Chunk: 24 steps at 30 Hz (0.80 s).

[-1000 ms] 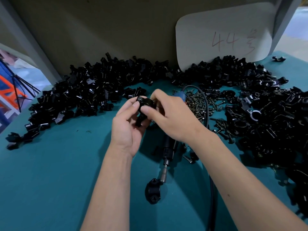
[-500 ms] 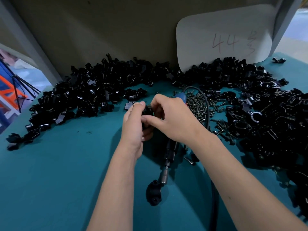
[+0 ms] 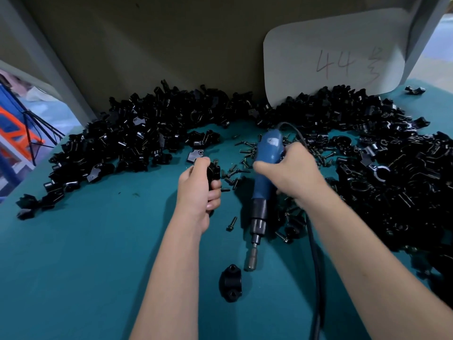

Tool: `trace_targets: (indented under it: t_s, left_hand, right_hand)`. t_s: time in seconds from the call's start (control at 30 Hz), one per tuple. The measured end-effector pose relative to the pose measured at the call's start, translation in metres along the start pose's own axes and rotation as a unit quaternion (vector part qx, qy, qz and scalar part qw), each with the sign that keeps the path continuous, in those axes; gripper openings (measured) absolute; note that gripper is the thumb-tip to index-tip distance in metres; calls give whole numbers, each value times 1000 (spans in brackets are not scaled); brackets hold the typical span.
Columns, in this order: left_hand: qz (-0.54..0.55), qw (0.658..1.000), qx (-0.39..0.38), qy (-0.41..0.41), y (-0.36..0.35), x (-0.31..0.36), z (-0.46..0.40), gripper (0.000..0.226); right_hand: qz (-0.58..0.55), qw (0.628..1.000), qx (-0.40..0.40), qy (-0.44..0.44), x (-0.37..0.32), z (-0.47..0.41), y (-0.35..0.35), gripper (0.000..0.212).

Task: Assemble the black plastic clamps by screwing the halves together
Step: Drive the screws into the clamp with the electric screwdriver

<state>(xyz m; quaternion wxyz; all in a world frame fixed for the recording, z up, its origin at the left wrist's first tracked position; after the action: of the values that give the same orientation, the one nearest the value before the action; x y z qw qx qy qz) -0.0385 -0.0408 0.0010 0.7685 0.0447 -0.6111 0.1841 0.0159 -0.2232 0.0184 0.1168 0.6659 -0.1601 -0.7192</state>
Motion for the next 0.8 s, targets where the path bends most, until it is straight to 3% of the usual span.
trace_targets:
  t_s: [0.07,0.17,0.33,0.4,0.63,0.8]
  left_hand:
    - [-17,1000,-22,11,-2,1,1,26]
    - [-49,995,-79,29,-4,1,3,25]
    - [-123,976,-166,65,-6,-3,8,16]
    - [-157,969,-178,61,-8,-3,8,19]
    - [-225,955,-186,52,-12,-6,9,24]
    - [-281,940,-186,43,-18,-7,11,21]
  right_hand:
    - [-161,987,-4,-20,-3,-2,14,39]
    - [-376,926,1,-35,-11,-5,33,38]
    - [-678,733,27,-50,-20,-4,43,54]
    - [-730,683,25,-29,-24,-4,47,53]
    - [-678,730,76,33,-26,2,50,45]
    - [-682,723,99,49,-30,4,56,40]
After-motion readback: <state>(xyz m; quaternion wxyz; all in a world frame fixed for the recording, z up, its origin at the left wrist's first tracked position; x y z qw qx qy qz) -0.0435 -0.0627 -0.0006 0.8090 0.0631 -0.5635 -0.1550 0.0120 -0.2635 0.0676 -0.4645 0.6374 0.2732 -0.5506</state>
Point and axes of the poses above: each hand's wrist, its own z-axis away from the middle knuckle, its own y-axis out of the back of the hand, x = y × z, the point moved 3 cm from there along -z, towards the middle knuckle, and after that the axes turned 9 degrees about -z, right-handed, at the moved point
